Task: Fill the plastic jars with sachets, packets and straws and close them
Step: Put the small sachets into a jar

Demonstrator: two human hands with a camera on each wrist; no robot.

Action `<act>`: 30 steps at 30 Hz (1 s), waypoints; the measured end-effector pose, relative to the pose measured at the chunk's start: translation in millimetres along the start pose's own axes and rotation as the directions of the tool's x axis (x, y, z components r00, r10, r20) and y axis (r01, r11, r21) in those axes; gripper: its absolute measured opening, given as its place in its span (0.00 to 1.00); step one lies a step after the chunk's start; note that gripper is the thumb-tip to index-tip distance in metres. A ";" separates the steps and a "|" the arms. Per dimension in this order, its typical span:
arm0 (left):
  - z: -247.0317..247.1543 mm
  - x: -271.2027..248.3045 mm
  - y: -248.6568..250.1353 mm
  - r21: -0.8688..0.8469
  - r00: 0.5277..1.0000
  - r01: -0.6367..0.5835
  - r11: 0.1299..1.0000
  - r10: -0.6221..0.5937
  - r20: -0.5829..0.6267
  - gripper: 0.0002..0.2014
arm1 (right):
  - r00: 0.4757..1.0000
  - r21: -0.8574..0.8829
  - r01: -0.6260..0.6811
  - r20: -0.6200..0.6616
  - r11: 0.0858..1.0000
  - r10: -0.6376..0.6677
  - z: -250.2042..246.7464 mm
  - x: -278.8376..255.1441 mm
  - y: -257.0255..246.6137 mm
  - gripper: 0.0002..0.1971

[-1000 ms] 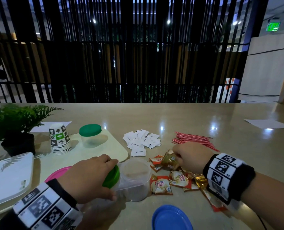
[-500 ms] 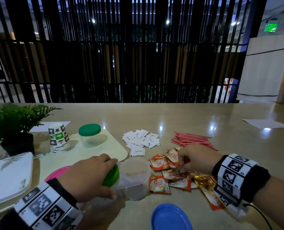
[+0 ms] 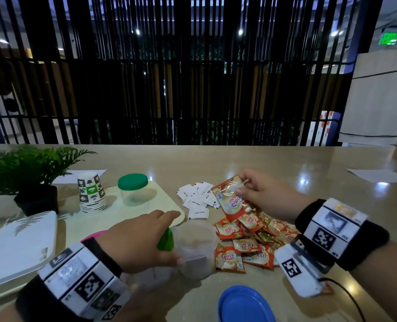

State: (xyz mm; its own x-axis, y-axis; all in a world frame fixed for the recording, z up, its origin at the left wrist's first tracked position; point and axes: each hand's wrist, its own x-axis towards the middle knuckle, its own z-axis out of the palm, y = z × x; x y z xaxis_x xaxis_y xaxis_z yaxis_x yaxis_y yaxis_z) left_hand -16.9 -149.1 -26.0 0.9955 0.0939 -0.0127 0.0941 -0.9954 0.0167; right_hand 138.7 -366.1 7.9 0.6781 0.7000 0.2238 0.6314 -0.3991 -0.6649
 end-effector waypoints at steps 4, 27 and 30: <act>-6.9 3.4 7.3 -0.003 1.000 0.000 1.000 0.000 -0.002 0.38 | 0.994 -0.089 0.027 0.109 0.996 -0.018 20.0 1.5 -20.5 0.04; 9.8 27.3 29.9 0.170 0.986 0.010 0.985 -0.038 0.164 0.36 | 0.934 -0.447 0.265 0.338 0.854 -0.114 77.5 19.0 -36.4 0.16; 10.0 27.0 28.6 0.145 0.986 -0.005 0.989 -0.019 0.166 0.36 | 0.923 -0.438 0.244 0.379 0.865 -0.069 73.3 13.1 -35.0 0.19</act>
State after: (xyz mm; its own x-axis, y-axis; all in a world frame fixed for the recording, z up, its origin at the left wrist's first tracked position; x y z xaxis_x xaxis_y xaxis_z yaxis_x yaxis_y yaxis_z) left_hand 12.6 -175.2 -35.9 0.9778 0.1088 -0.1791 0.0863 -0.9879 -0.1287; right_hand 98.0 -299.6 -18.2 0.4400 0.8978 -0.0179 0.8767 -0.4338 -0.2080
